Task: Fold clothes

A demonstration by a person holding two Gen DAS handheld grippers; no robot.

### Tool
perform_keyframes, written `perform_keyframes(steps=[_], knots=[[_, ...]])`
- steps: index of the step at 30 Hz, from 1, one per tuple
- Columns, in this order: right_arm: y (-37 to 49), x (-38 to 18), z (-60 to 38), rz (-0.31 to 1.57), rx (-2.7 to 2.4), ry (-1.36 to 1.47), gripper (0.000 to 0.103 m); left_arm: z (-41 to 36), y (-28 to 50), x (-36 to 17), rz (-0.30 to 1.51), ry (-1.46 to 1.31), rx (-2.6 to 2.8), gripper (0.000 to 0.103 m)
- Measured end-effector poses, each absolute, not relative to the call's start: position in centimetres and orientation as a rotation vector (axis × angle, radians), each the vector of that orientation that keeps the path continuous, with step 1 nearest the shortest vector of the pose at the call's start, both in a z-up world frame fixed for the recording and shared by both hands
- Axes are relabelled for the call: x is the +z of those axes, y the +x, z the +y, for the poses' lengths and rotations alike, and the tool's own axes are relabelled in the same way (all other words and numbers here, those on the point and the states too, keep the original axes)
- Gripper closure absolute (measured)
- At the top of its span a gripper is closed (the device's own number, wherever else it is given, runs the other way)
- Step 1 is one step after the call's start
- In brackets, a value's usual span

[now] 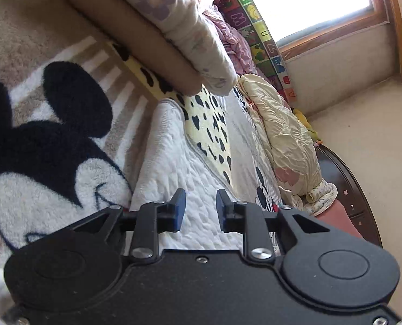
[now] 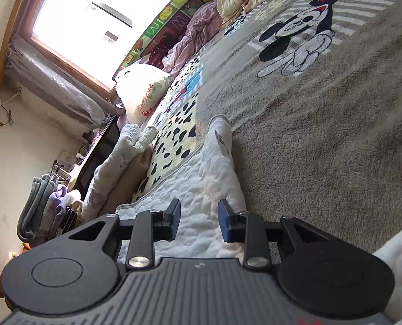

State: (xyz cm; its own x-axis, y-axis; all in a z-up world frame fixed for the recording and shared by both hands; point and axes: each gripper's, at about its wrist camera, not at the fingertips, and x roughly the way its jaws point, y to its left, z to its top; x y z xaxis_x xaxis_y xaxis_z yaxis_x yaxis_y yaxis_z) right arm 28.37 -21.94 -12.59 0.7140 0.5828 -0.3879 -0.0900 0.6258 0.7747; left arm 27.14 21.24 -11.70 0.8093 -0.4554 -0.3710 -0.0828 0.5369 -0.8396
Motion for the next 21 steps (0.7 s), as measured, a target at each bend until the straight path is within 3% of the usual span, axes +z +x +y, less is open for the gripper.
perform_keyframes(steps=[4,6,7,8,9,12,14,15,16,21], knots=[[32.3,-12.1,-22.7,0.631,0.475,0.929,0.067,22.3,29.5,-12.2,0.55,-1.064,-0.263,0.064],[35.0,-13.4,-23.3,0.654,0.466,0.995,0.063,22.9,30.4,-14.0,0.64,-1.087,-0.17,0.063],[36.0,-14.6,-23.5,0.69,0.44,1.023,0.067,23.3,30.6,-14.9,0.682,-1.096,-0.117,0.085],[36.8,-15.8,-23.8,0.729,0.409,1.048,0.079,23.6,30.5,-15.5,0.687,-1.118,-0.094,0.087],[37.3,-16.8,-24.1,0.75,0.387,1.063,0.099,23.9,30.4,-15.5,0.686,-1.131,-0.095,0.092],[37.3,-17.6,-24.5,0.757,0.383,1.084,0.103,24.5,29.9,-15.5,0.68,-1.159,-0.103,0.091],[36.7,-16.9,-24.3,0.745,0.387,1.073,0.094,24.7,28.8,-14.0,0.64,-1.154,-0.121,0.078],[35.9,-16.1,-24.3,0.729,0.396,1.064,0.08,24.8,28.0,-13.0,0.611,-1.147,-0.127,0.064],[35.2,-15.4,-24.3,0.713,0.404,1.055,0.062,25.0,27.2,-12.0,0.584,-1.141,-0.134,0.061],[29.8,-11.8,-23.8,0.643,0.529,0.996,0.059,25.4,21.9,-9.8,0.546,-1.152,-0.216,0.06]])
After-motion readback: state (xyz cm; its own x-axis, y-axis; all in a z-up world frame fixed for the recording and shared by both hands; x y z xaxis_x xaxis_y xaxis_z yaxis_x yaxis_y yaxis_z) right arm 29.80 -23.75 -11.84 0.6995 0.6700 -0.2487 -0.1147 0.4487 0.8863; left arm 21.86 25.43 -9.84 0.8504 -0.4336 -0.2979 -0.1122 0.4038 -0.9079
